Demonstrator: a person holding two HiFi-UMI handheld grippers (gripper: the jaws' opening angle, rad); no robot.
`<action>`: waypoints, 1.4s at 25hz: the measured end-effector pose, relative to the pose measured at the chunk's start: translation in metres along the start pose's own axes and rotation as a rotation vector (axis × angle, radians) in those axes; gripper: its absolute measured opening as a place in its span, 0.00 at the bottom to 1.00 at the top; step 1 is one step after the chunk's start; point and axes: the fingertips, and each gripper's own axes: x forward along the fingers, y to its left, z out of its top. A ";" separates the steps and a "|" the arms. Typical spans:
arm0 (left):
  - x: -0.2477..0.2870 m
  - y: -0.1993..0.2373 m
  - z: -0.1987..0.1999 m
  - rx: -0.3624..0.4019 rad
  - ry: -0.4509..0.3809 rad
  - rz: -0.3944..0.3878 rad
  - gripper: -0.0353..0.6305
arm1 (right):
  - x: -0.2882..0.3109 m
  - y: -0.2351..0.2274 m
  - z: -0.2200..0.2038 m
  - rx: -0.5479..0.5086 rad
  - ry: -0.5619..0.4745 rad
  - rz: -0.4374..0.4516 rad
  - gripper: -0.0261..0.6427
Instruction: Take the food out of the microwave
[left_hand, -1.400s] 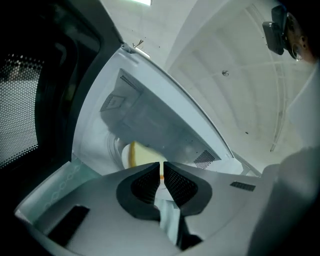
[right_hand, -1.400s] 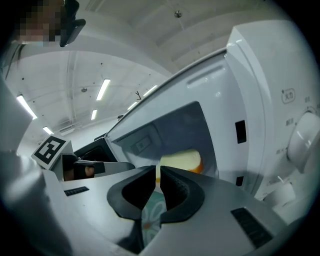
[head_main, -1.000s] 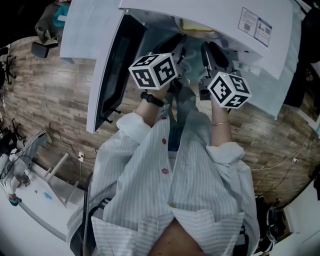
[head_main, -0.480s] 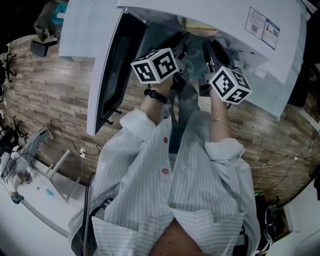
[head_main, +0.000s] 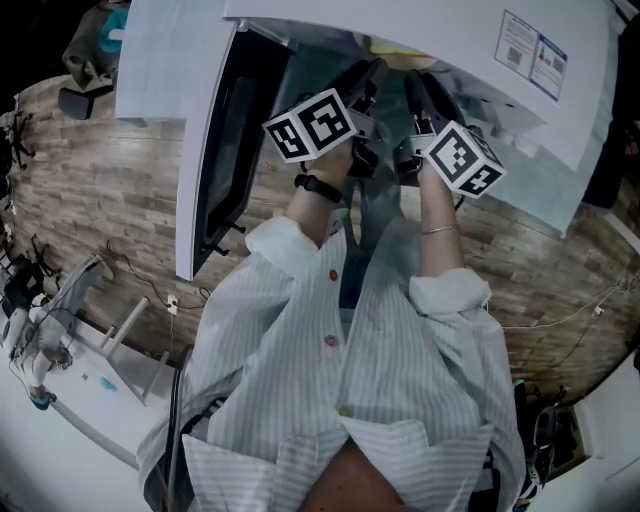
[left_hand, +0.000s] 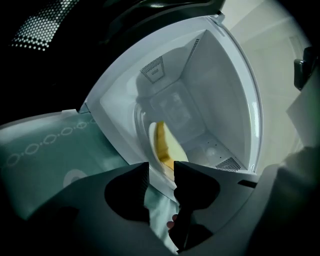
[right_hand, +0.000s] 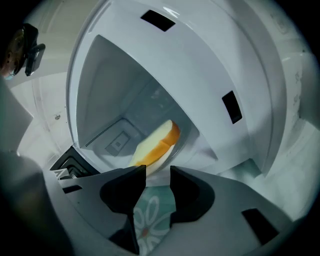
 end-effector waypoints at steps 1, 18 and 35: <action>0.001 0.001 0.001 -0.008 0.000 0.001 0.28 | 0.001 0.000 -0.001 0.012 0.000 0.001 0.27; 0.011 0.007 0.002 -0.123 -0.008 0.027 0.29 | 0.017 0.004 0.001 0.182 -0.009 0.022 0.28; 0.011 0.012 0.001 -0.224 0.007 0.045 0.28 | 0.021 0.006 -0.006 0.288 0.019 0.060 0.16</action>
